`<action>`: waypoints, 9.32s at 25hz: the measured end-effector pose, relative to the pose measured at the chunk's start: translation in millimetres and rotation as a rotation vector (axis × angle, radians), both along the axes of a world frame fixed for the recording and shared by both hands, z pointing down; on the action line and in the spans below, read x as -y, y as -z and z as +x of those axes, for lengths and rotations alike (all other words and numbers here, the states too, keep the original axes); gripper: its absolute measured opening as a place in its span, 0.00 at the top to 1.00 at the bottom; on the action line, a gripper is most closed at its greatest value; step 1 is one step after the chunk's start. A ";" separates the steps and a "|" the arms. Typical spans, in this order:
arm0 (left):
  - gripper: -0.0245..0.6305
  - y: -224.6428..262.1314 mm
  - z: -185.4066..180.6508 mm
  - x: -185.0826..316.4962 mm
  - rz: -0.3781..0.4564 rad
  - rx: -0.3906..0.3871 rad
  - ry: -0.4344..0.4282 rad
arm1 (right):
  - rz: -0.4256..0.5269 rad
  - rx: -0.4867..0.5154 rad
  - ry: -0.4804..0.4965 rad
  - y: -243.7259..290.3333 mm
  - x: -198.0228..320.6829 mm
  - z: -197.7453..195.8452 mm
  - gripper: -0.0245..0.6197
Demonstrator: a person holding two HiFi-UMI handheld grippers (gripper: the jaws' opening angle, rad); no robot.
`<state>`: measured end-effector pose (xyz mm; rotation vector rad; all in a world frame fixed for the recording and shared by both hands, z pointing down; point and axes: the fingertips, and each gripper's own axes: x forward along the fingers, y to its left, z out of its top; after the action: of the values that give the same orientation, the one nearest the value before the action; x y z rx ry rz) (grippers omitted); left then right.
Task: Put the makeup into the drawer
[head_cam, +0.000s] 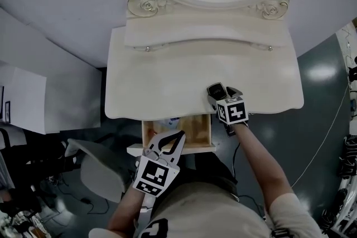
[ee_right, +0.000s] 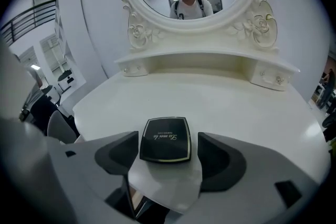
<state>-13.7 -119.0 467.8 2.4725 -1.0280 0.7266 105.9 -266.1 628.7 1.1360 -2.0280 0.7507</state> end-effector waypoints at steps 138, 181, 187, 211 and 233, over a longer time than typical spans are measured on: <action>0.88 -25.2 -119.9 -98.2 -0.158 -0.105 0.365 | -0.214 -0.113 0.338 -113.0 -125.0 -145.9 0.45; 0.88 59.2 -76.9 -119.6 0.105 -0.239 0.027 | 0.274 0.378 0.337 200.4 -256.0 -174.0 0.91; 0.88 66.0 -50.4 -128.1 0.106 -0.228 -0.003 | 0.308 0.389 0.322 214.5 -265.4 -148.5 0.91; 0.88 86.4 63.3 -159.1 0.150 -0.236 -0.032 | 0.357 0.462 0.303 243.1 -302.2 -40.6 0.91; 0.88 89.5 35.8 -143.5 0.178 -0.249 0.005 | 0.365 0.468 0.382 246.7 -292.2 -78.6 0.92</action>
<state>22.1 24.6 378.3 2.6253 -1.0425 0.3249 27.3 26.1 382.1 0.7575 -2.7610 0.4897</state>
